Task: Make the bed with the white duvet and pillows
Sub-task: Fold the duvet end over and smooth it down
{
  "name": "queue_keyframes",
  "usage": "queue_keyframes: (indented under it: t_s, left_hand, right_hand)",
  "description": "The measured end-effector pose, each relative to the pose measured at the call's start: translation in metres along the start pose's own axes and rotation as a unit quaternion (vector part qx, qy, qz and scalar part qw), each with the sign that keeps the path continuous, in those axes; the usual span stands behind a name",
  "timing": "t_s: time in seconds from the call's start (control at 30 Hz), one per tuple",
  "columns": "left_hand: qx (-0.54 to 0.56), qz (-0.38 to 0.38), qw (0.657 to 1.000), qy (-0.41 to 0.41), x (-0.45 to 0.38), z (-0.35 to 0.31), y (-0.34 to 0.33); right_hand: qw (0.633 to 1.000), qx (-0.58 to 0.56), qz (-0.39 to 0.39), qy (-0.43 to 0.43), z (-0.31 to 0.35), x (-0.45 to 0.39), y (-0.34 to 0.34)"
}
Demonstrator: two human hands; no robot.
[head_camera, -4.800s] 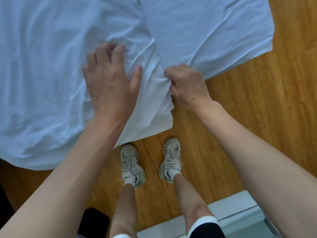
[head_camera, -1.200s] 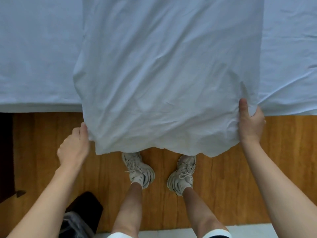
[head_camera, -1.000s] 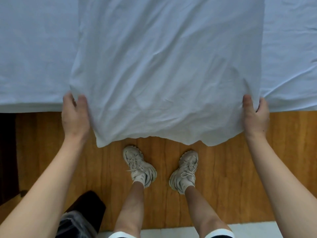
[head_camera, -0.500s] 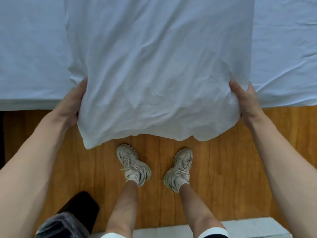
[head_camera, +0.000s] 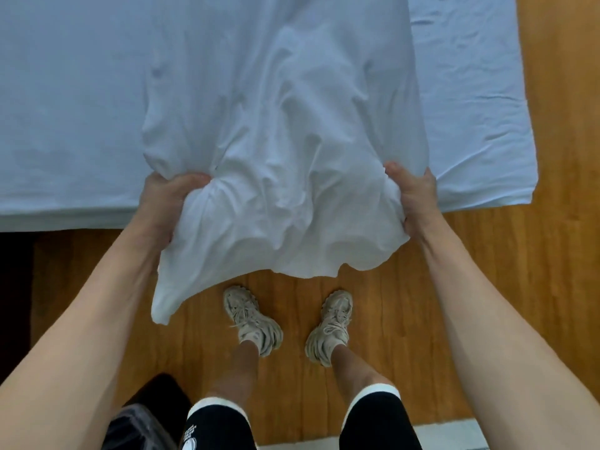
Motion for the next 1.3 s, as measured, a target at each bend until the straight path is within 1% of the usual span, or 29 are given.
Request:
queue_keyframes:
  t_s: [0.17,0.23,0.3,0.4,0.5,0.67,0.77,0.9,0.97,1.07,1.2,1.3]
  left_hand:
    - [0.007,0.015,1.000,0.000,0.076,-0.057,0.024]
    - [0.030,0.035,0.999,0.007,0.115,-0.060,0.031]
    - [0.052,0.048,0.997,0.032,0.151,-0.048,0.043]
    - [0.054,0.052,0.993,0.089,0.206,-0.013,0.063]
    - [0.049,0.038,0.991,0.121,0.255,0.024,0.079]
    - [0.041,0.028,0.991,0.128,0.318,0.071,0.090]
    - [0.045,0.020,0.991,0.124,0.355,0.100,0.091]
    - [0.048,0.021,0.986,0.160,0.406,0.152,0.091]
    - [0.043,0.024,0.982,0.183,0.421,0.172,0.089]
    - [0.029,0.009,0.983,0.184,0.427,0.171,0.088]
    - [0.014,-0.006,0.985,0.171,0.411,0.142,0.089]
    - [0.013,-0.005,0.986,0.167,0.383,0.107,0.094]
  right_hand:
    - [1.000,-0.007,0.007,0.015,0.075,0.060,0.018]
    - [1.000,-0.005,0.004,0.011,0.089,0.090,0.033]
    - [1.000,-0.005,0.010,0.002,0.091,0.126,0.049]
    - [0.999,0.006,0.018,-0.036,0.078,0.187,0.072]
    - [0.996,0.016,0.021,-0.085,0.057,0.241,0.089]
    - [0.992,0.017,0.045,-0.121,0.016,0.308,0.113]
    - [0.990,0.017,0.040,-0.135,-0.009,0.339,0.140]
    - [0.983,0.023,0.043,-0.174,-0.046,0.385,0.178]
    - [0.982,0.016,0.041,-0.183,-0.056,0.401,0.188]
    - [0.984,0.006,0.043,-0.170,-0.052,0.406,0.184]
    - [0.991,0.012,0.034,-0.129,-0.031,0.384,0.173]
    - [0.990,0.018,0.017,-0.139,-0.009,0.356,0.163]
Point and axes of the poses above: each hand's wrist, its own x-axis away from the middle knuckle, its own y-axis out of the back of the hand, z = x × y, the point moved 7 cm from there along -x, towards the middle knuckle, and after that the axes turned 5 degrees about y, right-handed, at the moved point
